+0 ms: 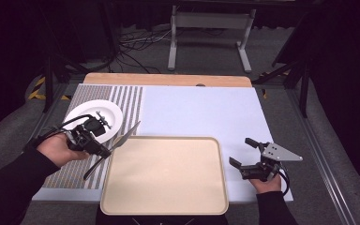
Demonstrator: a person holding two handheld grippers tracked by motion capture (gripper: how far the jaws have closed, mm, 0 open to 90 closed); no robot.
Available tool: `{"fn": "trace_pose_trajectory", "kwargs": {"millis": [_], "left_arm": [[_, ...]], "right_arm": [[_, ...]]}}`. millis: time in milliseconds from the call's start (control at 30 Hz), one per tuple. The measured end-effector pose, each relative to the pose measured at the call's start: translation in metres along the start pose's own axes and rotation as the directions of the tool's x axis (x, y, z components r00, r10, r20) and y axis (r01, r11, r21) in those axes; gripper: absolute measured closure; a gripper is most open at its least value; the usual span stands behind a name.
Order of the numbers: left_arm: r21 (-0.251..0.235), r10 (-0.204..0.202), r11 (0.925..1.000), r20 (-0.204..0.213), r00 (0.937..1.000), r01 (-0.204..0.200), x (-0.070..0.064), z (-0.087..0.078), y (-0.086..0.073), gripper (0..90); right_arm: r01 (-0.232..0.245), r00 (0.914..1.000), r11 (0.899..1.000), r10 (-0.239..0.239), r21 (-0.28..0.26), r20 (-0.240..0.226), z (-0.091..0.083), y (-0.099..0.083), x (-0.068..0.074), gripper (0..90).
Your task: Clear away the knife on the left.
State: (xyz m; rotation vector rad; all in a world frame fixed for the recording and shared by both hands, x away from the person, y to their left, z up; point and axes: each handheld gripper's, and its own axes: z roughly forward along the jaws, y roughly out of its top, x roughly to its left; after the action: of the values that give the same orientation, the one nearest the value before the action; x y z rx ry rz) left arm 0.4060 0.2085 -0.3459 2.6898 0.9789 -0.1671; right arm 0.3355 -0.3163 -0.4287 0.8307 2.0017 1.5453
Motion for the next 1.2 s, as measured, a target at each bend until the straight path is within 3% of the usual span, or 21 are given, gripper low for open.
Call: {"fn": "trace_pose_trajectory", "kwargs": {"millis": [67,167,800,1200], "left_arm": [[-0.014,0.002,0.9999,-0.008,1.0000,-0.002,-0.002,0.001,0.002,80.1],[-0.023,-0.011,0.9997,0.018,0.9998,0.011,-0.006,0.003,0.005,80.1],[0.023,-0.026,0.9994,0.091,0.9955,0.024,-0.021,0.030,0.021,80.0],[0.045,-0.044,0.9982,0.131,0.9904,0.038,-0.025,0.048,0.022,80.0]], "right_arm": [[0.001,1.0000,1.000,-0.001,0.001,0.001,0.000,0.000,0.000,2.3],[-0.004,1.0000,1.000,0.004,0.002,-0.001,0.000,0.000,0.000,2.2],[0.001,1.0000,1.000,-0.001,0.002,-0.002,-0.001,0.000,-0.001,2.3],[0.000,1.0000,1.000,0.000,0.001,-0.005,-0.001,0.000,-0.001,2.2]]}}
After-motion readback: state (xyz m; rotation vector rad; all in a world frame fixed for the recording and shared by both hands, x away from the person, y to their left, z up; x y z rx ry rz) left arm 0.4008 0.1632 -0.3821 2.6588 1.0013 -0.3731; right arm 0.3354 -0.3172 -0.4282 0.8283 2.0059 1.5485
